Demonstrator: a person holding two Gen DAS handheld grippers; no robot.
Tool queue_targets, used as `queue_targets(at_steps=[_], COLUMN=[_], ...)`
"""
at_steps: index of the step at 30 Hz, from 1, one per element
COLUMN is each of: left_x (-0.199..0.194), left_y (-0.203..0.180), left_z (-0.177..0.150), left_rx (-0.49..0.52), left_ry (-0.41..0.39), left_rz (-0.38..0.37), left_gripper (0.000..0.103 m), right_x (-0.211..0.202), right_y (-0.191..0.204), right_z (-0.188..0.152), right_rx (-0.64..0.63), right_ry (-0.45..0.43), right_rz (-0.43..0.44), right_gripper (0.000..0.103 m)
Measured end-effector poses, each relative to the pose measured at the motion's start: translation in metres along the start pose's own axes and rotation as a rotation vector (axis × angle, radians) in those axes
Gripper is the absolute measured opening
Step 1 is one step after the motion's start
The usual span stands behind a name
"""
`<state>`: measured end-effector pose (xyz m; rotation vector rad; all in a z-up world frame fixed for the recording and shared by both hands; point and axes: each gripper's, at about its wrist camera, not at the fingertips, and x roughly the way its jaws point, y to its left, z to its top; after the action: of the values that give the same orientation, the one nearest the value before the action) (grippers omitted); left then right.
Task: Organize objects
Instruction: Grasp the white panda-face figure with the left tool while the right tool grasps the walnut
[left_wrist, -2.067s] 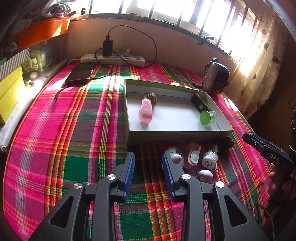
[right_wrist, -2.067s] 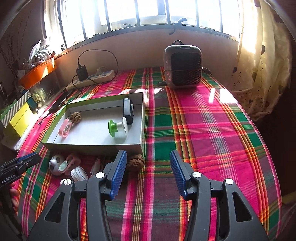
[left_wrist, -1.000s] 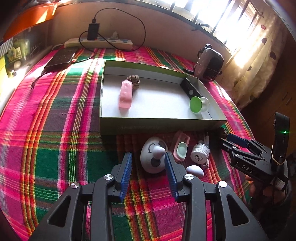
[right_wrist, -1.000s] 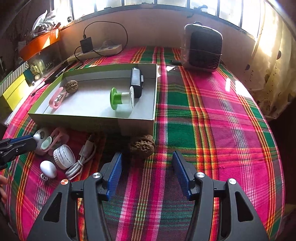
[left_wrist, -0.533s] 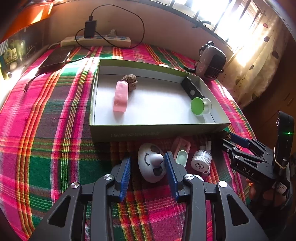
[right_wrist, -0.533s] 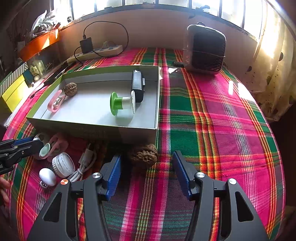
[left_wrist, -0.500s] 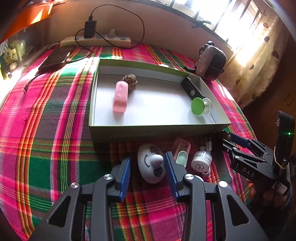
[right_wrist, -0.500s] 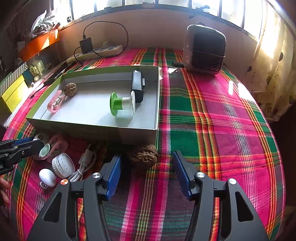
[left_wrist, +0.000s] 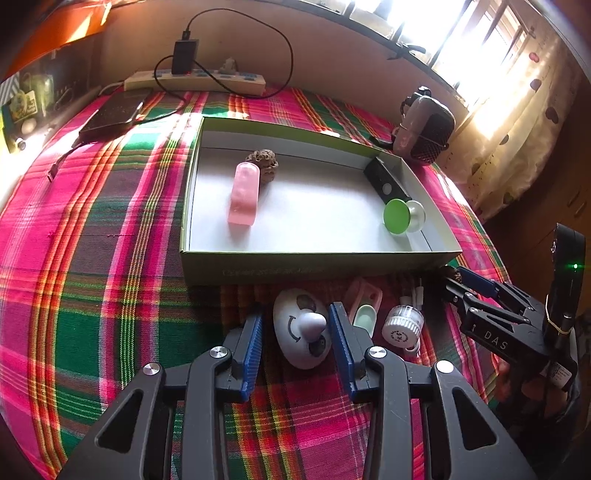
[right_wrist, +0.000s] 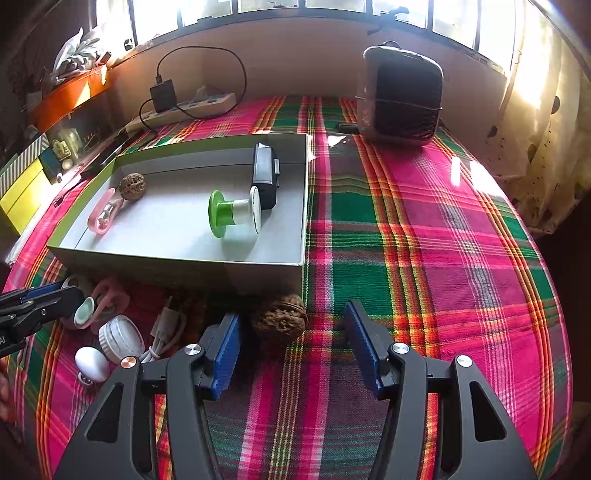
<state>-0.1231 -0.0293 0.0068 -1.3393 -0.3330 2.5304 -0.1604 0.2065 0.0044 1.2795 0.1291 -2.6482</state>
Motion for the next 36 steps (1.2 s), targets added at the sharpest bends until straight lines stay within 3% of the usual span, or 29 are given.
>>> queue_targets(at_steps=[8, 17, 36], left_x=[-0.0013, -0.0023, -0.0050], left_y=[0.0014, 0.0028, 0.0033], left_z=[0.0002, -0.0008, -0.0009], left_rx=[-0.012, -0.022, -0.018], left_ry=[0.000, -0.003, -0.013], left_rz=[-0.006, -0.006, 0.002], left_gripper=[0.029, 0.027, 0.025], right_x=[-0.0008, -0.0033, -0.0044], right_y=[0.0011, -0.0021, -0.0035], right_z=[-0.0004, -0.0015, -0.0025], right_rx=[-0.001, 0.011, 0.019], right_ry=[0.000, -0.008, -0.010], right_rz=[-0.010, -0.015, -0.013], right_gripper=[0.054, 0.032, 0.032])
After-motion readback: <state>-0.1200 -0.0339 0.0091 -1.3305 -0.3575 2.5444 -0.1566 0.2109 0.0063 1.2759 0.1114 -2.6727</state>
